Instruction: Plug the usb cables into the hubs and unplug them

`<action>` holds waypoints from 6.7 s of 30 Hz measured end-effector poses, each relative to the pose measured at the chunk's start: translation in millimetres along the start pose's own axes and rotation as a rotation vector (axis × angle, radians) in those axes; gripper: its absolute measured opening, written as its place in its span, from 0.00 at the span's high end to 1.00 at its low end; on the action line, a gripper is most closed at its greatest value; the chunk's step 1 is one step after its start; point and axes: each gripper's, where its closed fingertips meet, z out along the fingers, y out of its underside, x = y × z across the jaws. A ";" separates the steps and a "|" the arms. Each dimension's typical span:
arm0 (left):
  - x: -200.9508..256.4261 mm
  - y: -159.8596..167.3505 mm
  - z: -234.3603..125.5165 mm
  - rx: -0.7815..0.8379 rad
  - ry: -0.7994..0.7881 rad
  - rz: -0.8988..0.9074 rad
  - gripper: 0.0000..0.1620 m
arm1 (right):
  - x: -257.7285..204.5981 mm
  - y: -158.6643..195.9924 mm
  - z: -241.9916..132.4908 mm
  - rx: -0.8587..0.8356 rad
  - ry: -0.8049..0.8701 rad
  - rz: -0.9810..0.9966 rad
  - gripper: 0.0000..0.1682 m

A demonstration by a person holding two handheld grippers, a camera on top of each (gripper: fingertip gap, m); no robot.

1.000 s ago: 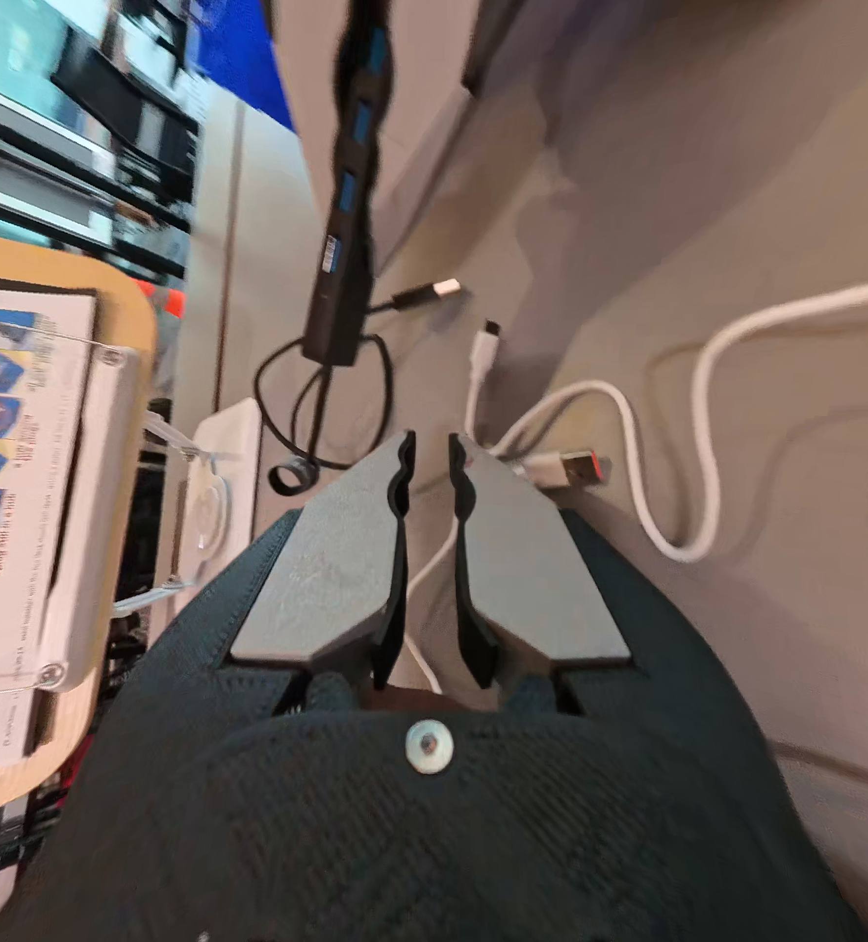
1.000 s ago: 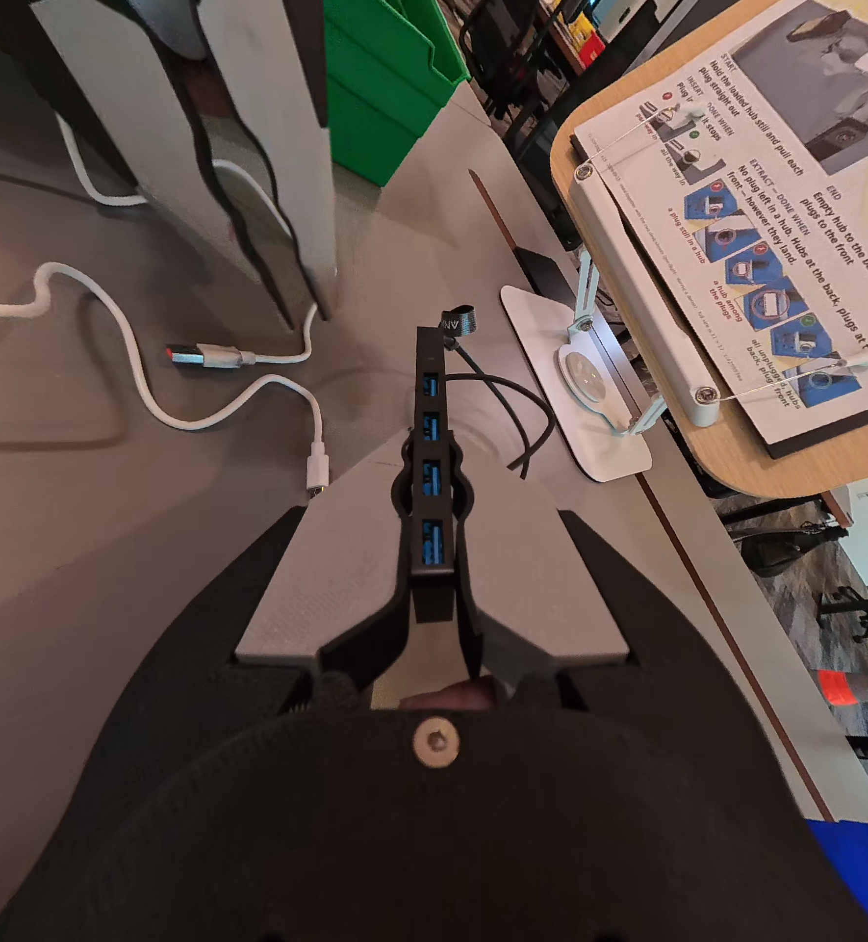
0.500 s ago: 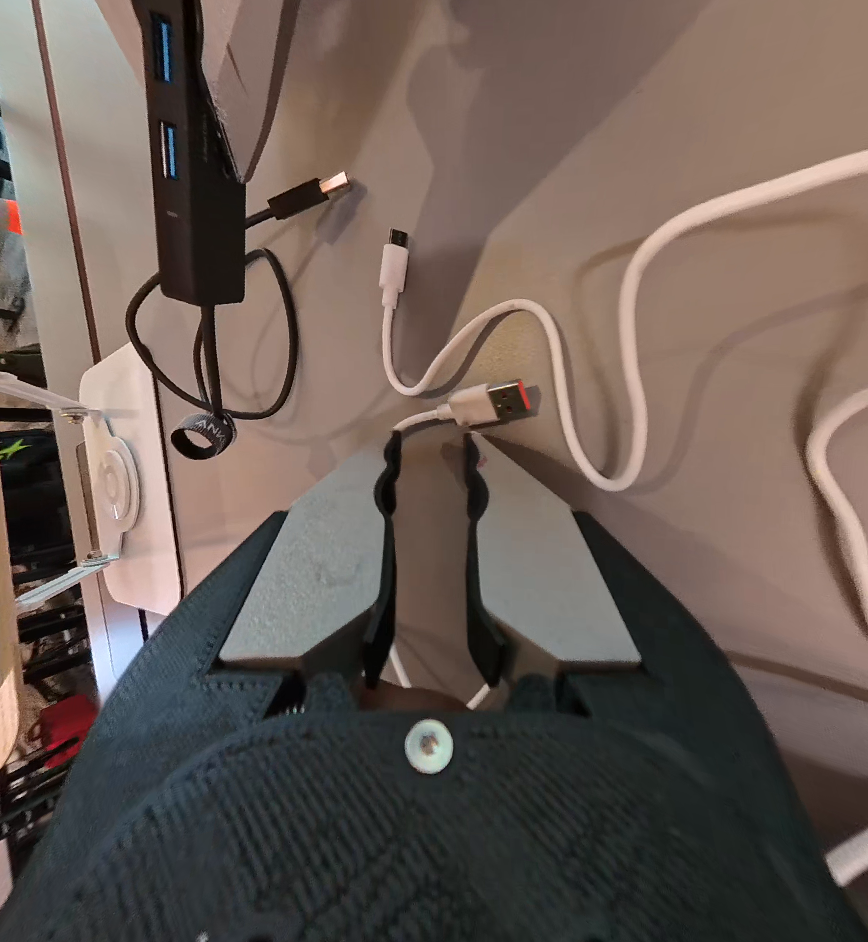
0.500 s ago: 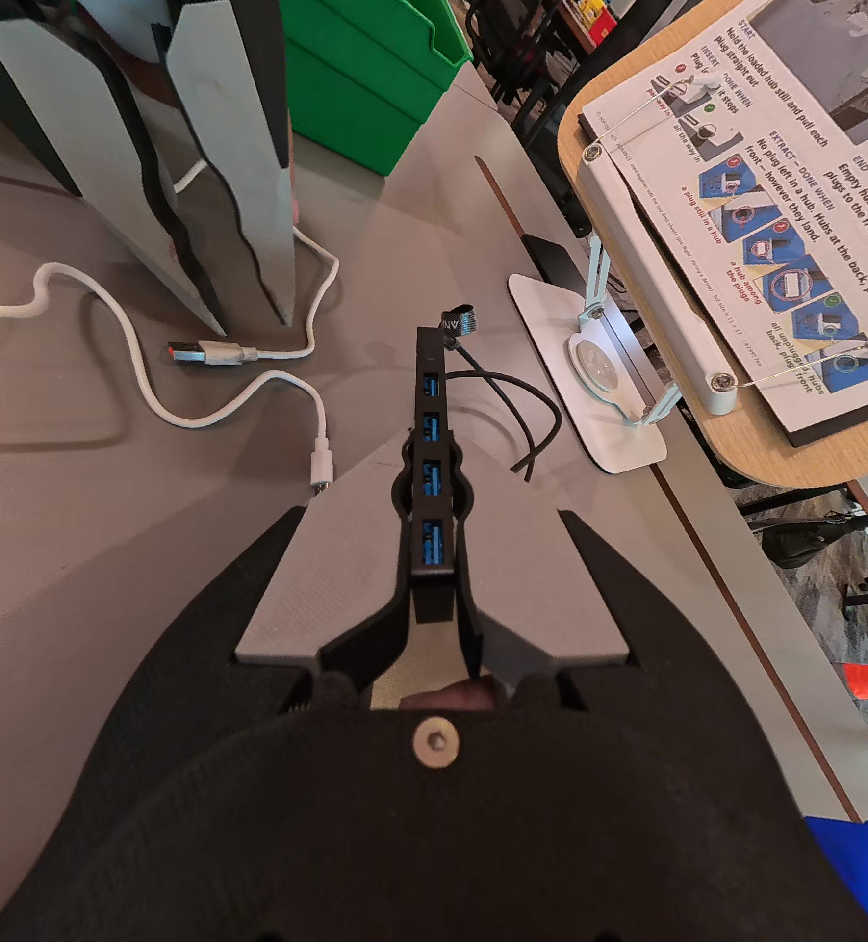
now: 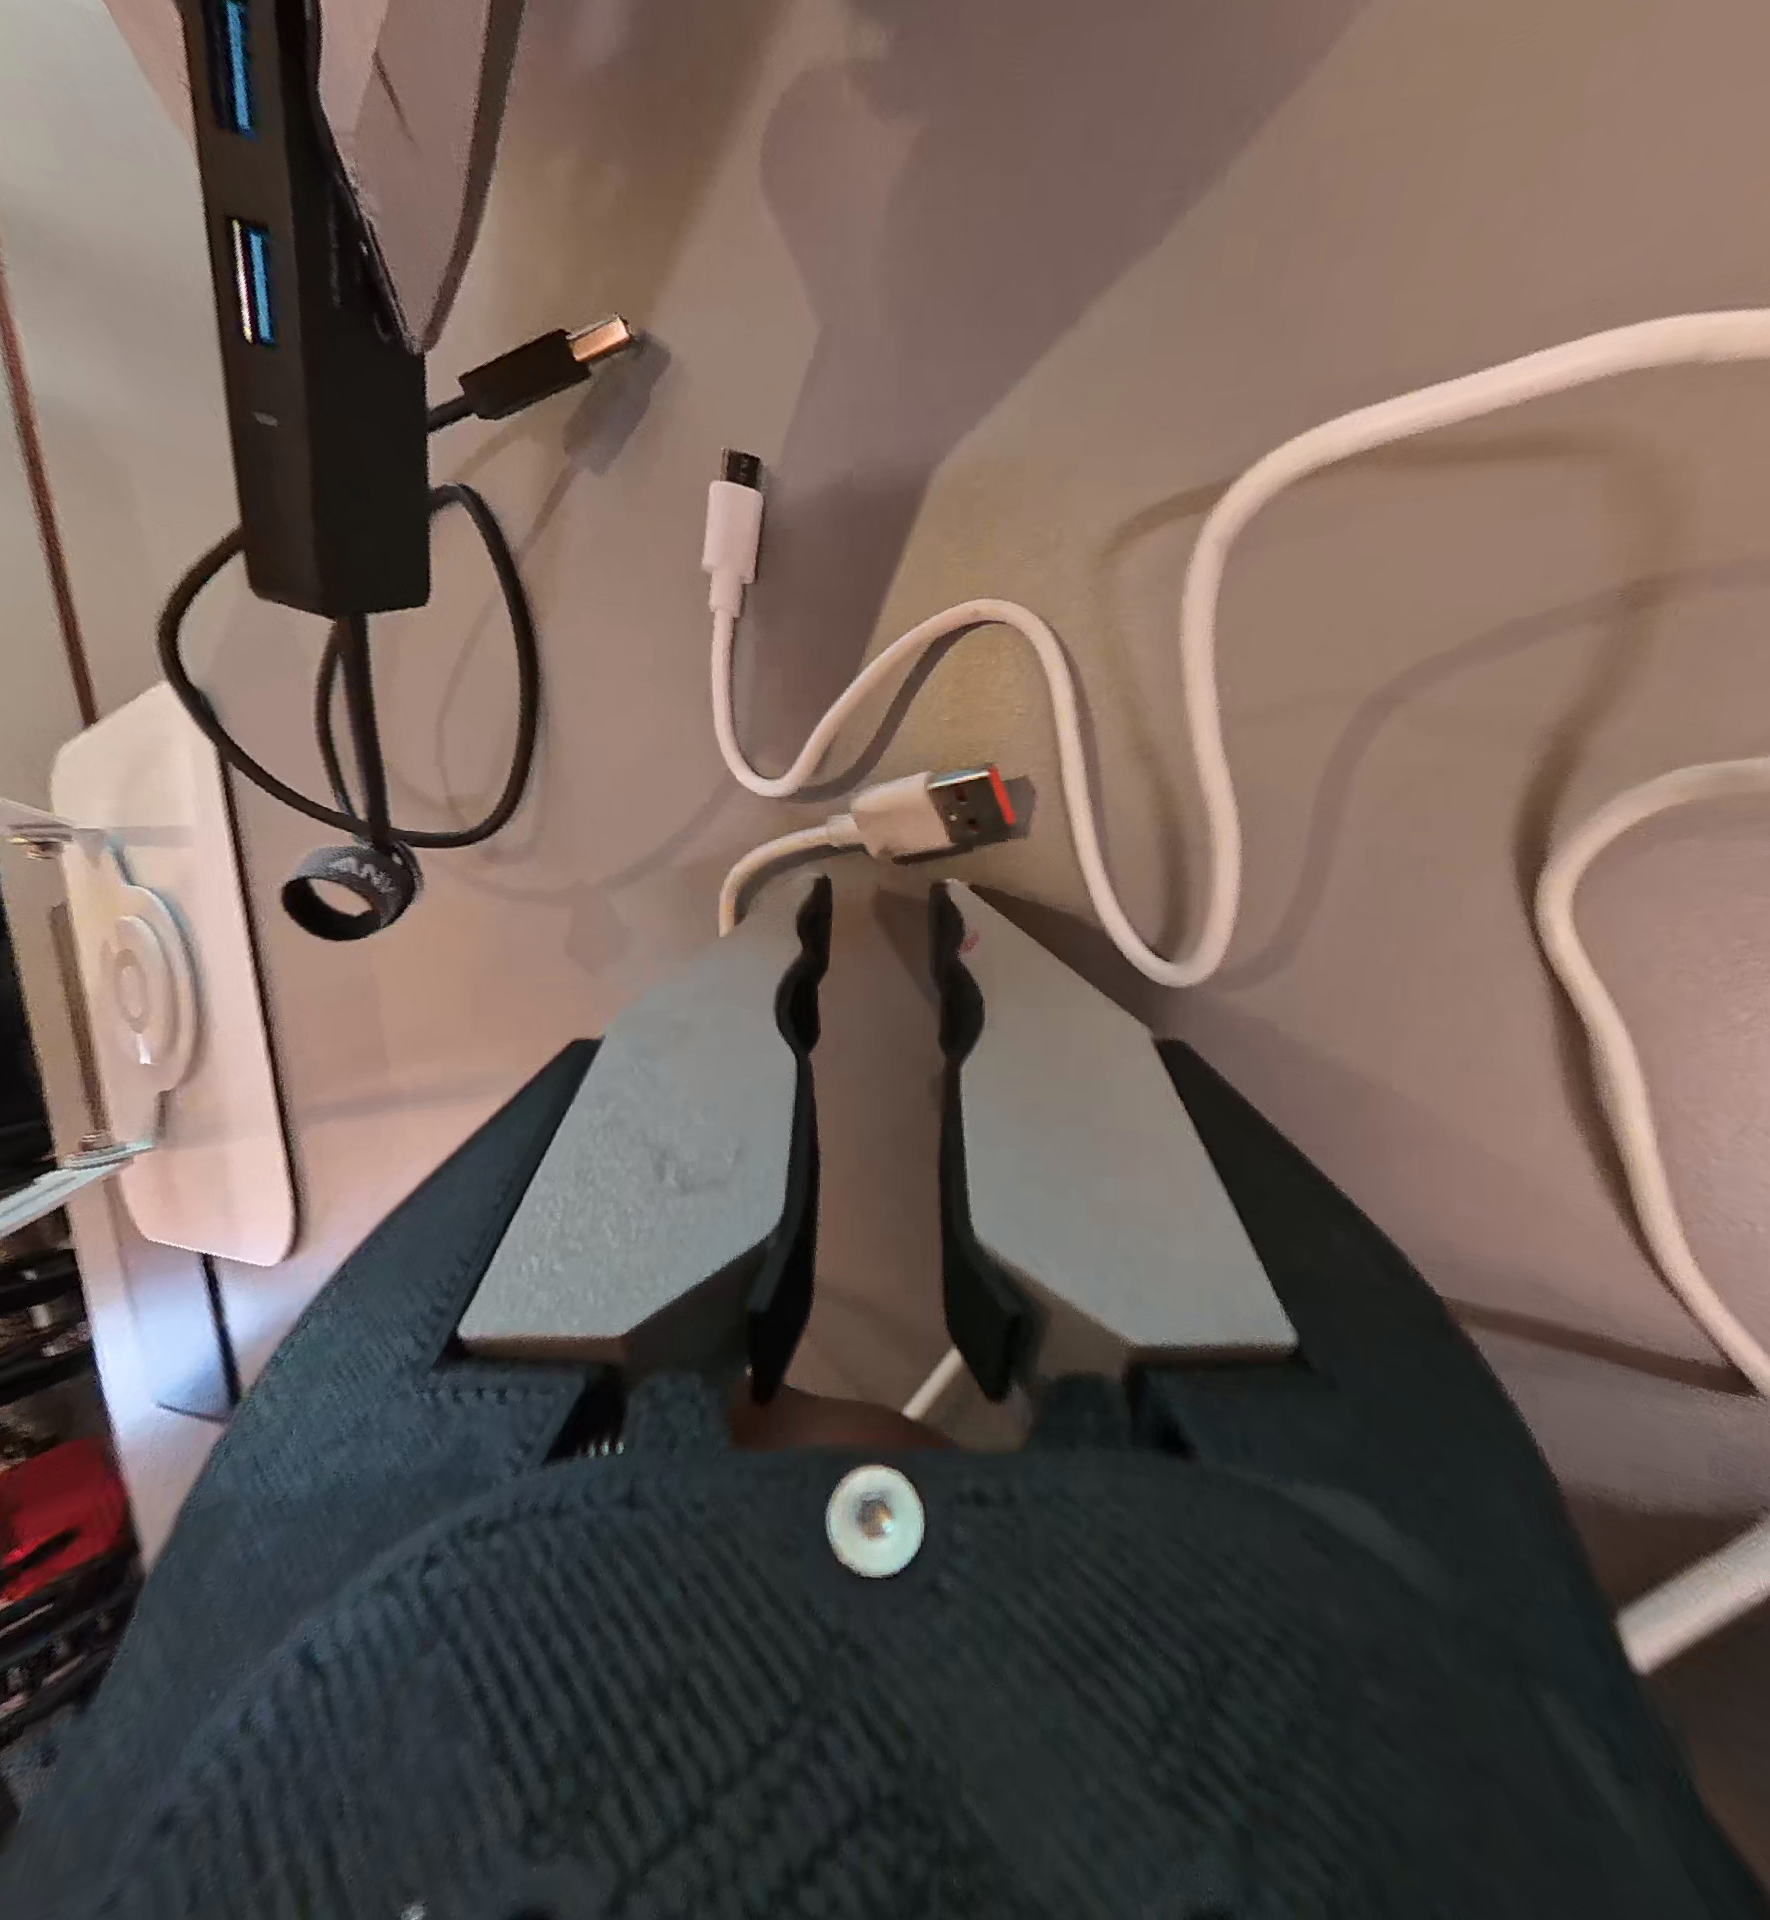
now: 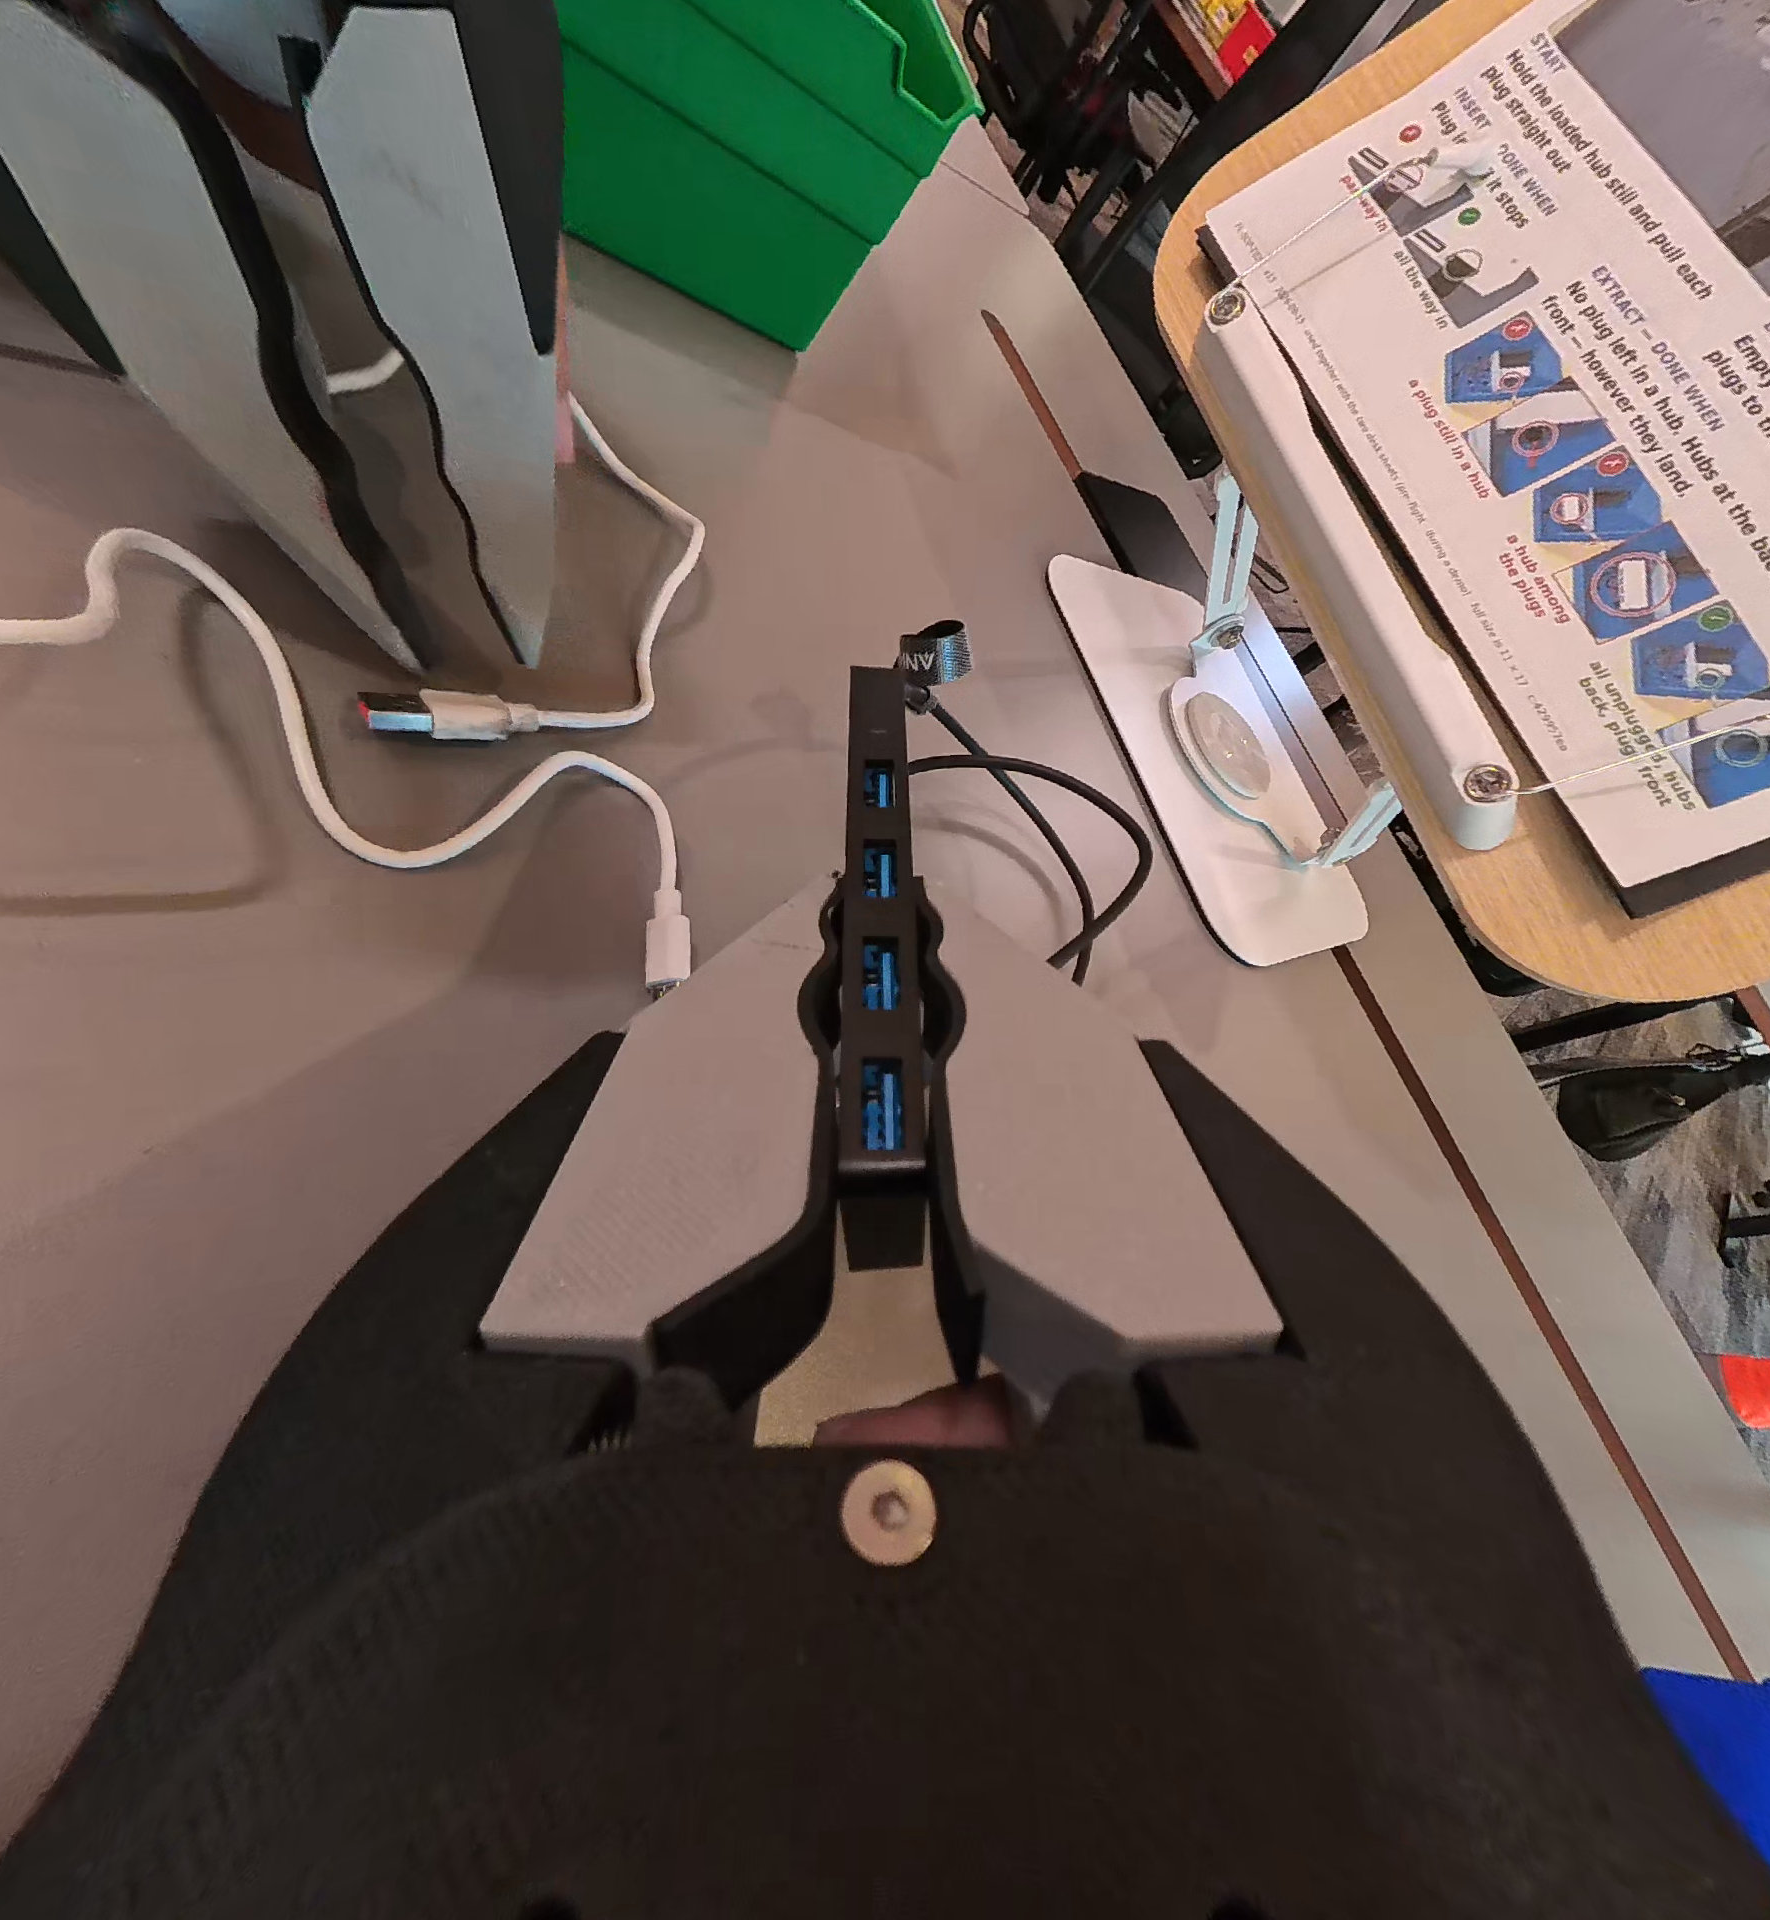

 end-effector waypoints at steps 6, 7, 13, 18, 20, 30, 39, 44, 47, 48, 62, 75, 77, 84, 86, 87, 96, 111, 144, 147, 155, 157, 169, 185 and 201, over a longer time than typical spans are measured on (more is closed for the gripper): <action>-3.5 -4.1 -6.6 -0.022 -0.032 0.079 0.85 | 0.1 -1.7 -1.1 0.006 -0.001 0.001 0.95; -5.3 -2.3 -5.3 -0.037 -0.036 0.099 0.85 | -0.1 -1.9 -1.2 0.008 -0.004 0.004 0.95; -11.6 -3.2 -1.2 -0.051 -0.051 0.270 0.79 | -3.8 -5.2 -2.1 0.014 -0.017 0.000 0.95; -9.5 -10.9 -7.2 -0.055 0.051 0.360 0.76 | -6.3 -8.6 -3.2 0.028 -0.036 0.013 0.95; -4.6 -13.4 -5.7 -0.064 0.124 0.387 0.78 | -6.6 -9.1 -3.7 0.031 -0.041 0.018 0.95; 0.9 -9.5 6.7 -0.182 0.351 0.524 0.84 | -4.9 -9.2 -6.1 0.033 -0.046 0.028 0.95; 8.2 -11.3 4.5 -0.166 0.414 0.043 0.91 | -1.6 -7.5 -8.2 0.028 -0.043 0.041 0.95; 3.1 -8.7 1.1 -0.159 0.488 -0.818 0.90 | -5.6 -8.3 -7.2 0.021 -0.052 0.029 0.95; -0.6 -2.3 -0.7 -0.067 0.493 -1.053 0.90 | -5.7 -9.2 -8.0 0.020 -0.046 0.017 0.95; -2.1 1.4 -1.9 -0.046 0.470 -1.092 0.90 | -5.2 -10.0 -8.6 0.023 -0.044 0.019 0.95; -18.4 26.1 -59.1 0.066 -0.099 -0.949 0.79 | -6.9 -14.5 -10.8 0.036 -0.053 0.025 0.95; 8.6 31.8 -19.8 -0.219 0.022 -0.465 0.85 | -10.5 -14.9 -10.5 0.037 -0.074 0.032 0.95; 10.1 25.8 -12.7 -0.171 0.120 -0.516 0.98 | -9.2 -13.8 -11.0 0.035 -0.077 0.041 0.95; 2.6 20.3 -28.2 -0.045 0.120 -0.738 1.00 | -15.7 -6.0 -7.9 -0.011 -0.094 0.001 0.95; -8.8 10.4 -47.3 0.099 0.077 -0.827 1.00 | -18.1 -3.9 -6.6 -0.024 -0.100 -0.014 0.95; -15.0 4.6 -58.9 0.182 0.061 -0.871 1.00 | -19.5 -2.3 -5.7 -0.034 -0.103 -0.024 0.95; -39.9 -10.8 -106.7 0.464 -0.011 -1.041 1.00 | -33.9 33.1 8.6 -0.206 -0.107 -0.198 0.95; -31.2 -35.5 -76.8 0.433 0.089 -1.030 1.00 | -43.4 14.1 -0.2 -0.081 -0.205 -0.096 0.87; -5.6 -66.8 -66.3 0.510 0.306 -0.924 0.99 | -62.3 -51.3 -7.9 0.149 0.054 -0.447 0.97; -14.9 -66.5 -78.1 0.612 0.163 -0.818 0.98 | -53.3 -50.2 -14.3 0.189 0.007 -0.335 0.97; -15.8 -77.7 -86.2 0.751 -0.154 -0.472 0.92 | -53.3 -69.1 -36.5 0.353 -0.152 -0.121 0.97; -14.9 -89.9 -91.2 0.788 -0.224 -0.366 0.92 | -59.6 -71.0 -36.0 0.361 -0.186 -0.107 0.97; -3.3 -116.1 -89.9 0.839 -0.241 -0.190 0.97 | -74.0 -84.0 -48.5 0.462 -0.327 -0.040 0.97; -0.9 -121.5 -102.7 0.925 -0.233 -0.198 0.97 | -77.0 -85.3 -49.4 0.474 -0.356 -0.030 0.99; 3.0 -122.2 -104.6 0.948 -0.226 -0.201 0.96 | -79.8 -92.6 -56.1 0.528 -0.380 -0.020 0.99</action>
